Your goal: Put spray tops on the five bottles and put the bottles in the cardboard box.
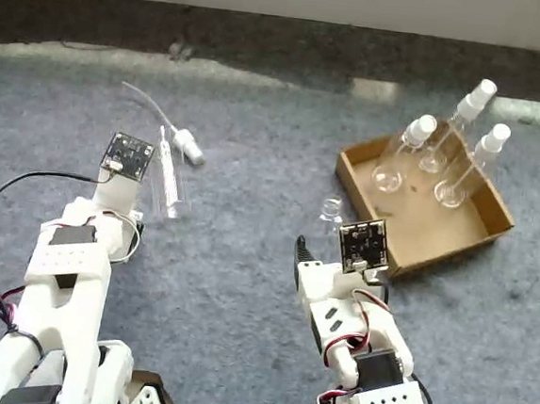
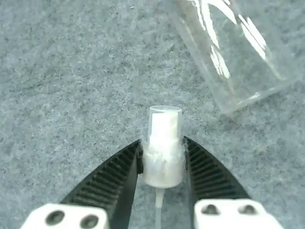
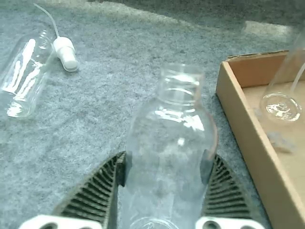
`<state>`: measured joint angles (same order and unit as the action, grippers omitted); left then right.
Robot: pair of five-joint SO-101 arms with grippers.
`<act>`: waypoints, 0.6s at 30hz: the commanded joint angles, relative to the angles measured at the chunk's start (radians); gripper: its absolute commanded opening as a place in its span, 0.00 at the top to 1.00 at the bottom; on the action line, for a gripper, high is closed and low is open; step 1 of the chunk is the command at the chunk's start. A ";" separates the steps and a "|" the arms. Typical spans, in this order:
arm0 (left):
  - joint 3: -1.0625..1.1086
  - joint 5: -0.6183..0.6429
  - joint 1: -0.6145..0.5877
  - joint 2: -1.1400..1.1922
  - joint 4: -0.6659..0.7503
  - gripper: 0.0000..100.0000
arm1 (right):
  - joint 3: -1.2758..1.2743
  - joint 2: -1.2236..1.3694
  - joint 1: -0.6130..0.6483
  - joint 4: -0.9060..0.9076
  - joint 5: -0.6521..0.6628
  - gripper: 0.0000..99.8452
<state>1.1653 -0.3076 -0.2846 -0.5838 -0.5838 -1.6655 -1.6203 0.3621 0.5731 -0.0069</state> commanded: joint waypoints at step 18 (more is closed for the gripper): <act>-0.206 -0.074 -0.008 -0.028 -0.206 0.86 | 0.002 -0.018 0.007 -0.028 0.002 0.87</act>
<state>1.0963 -0.3613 -0.2846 -0.5838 -0.6651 -1.6655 -1.6203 0.3621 0.5685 -0.0069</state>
